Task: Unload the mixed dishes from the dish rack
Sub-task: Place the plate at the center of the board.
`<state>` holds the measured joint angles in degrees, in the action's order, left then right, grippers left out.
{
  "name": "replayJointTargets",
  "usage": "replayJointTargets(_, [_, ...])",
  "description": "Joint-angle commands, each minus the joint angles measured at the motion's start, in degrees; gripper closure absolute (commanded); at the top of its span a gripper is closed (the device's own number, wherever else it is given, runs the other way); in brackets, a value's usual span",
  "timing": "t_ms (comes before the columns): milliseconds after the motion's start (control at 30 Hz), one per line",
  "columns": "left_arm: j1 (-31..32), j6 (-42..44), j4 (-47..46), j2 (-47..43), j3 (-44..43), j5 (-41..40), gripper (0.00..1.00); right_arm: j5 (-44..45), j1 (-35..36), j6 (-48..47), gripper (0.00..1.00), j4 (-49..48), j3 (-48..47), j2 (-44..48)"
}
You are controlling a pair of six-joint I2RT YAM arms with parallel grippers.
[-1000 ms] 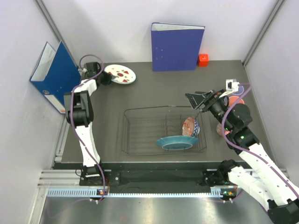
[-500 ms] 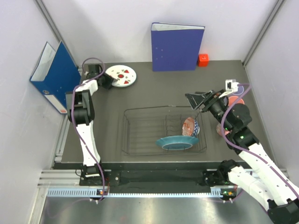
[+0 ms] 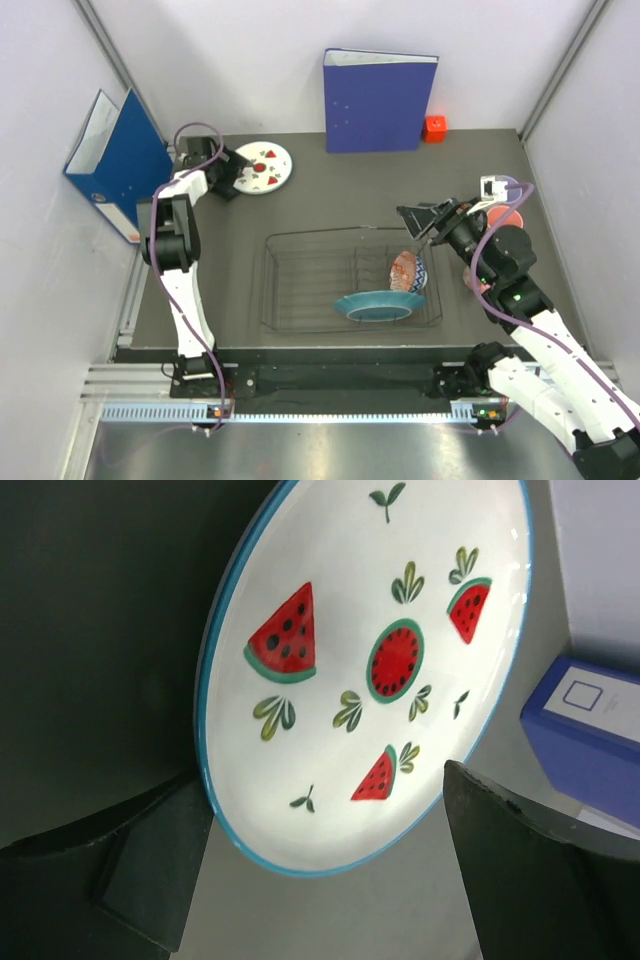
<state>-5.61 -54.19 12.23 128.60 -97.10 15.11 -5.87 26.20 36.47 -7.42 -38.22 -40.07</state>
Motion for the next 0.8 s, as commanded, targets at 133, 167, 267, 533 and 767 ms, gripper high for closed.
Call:
replayJointTargets(133, [-0.19, 1.29, 5.36, -11.67, 6.56, -1.05, 0.01, 0.42, 0.52, -0.43, 0.18, -3.13, 0.43, 0.52])
replayJointTargets(167, [-0.28, 1.28, 5.18, -12.83, 7.62, -1.23, 0.01, 0.33, 0.44, -0.43, 0.18, -3.13, 0.51, 0.52])
replayJointTargets(267, [-0.2, 1.99, 6.92, -16.26, 6.49, -0.79, 0.01, 0.07, 0.52, -0.43, 0.18, -3.3, 0.07, 0.26])
replayJointTargets(533, [12.42, 12.17, 8.61, -34.87, 4.81, -7.81, 0.01, 1.3, 0.44, -2.19, 0.18, -2.43, -2.12, -0.09])
replayJointTargets(767, [23.79, 18.5, -7.74, -48.34, 17.46, 2.18, 0.01, 5.52, 0.52, -2.54, 0.17, 0.21, -3.36, 1.13])
